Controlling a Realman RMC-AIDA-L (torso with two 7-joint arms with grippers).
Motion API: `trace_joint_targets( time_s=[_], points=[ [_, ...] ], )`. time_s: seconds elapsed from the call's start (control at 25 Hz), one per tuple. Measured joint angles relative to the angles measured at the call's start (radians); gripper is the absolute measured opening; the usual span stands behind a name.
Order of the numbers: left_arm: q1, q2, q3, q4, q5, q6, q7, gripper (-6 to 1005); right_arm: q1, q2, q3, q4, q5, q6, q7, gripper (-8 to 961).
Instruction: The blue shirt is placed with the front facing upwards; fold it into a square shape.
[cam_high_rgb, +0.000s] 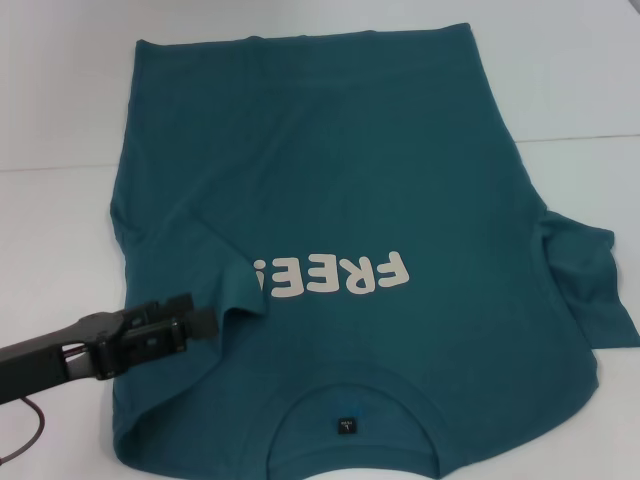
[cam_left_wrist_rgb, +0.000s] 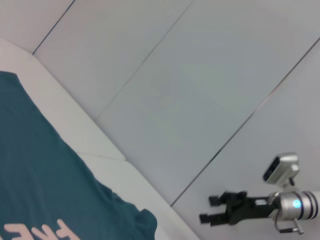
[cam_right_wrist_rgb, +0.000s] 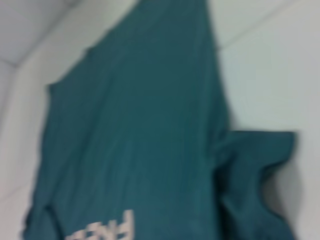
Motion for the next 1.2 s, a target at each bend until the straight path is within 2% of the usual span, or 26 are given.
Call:
trace_joint_targets(
  time_s=[0.24, 0.36, 0.64, 0.84, 1.2],
  points=[
    [0.003, 0.0, -0.001, 0.0, -0.019, 0.002, -0.001, 884, 0.055, -0.002, -0.002, -0.002, -0.095, 0.055, 0.029, 788],
    [0.005, 0.0, -0.002, -0.001, -0.024, 0.001, -0.001, 884, 0.081, 0.004, -0.005, 0.01, -0.122, 0.098, 0.034, 787],
    [0.003, 0.0, -0.013, -0.005, -0.03, 0.0, -0.001, 884, 0.136, 0.012, -0.082, 0.148, -0.127, 0.247, 0.031, 784],
    [0.0, 0.0, -0.014, -0.005, -0.033, 0.001, 0.0, 883, 0.157, 0.025, -0.14, 0.197, -0.128, 0.349, 0.034, 782],
    [-0.002, 0.0, -0.014, -0.008, -0.046, -0.006, 0.0, 883, 0.168, 0.062, -0.148, 0.209, -0.126, 0.437, 0.029, 778]
  ],
)
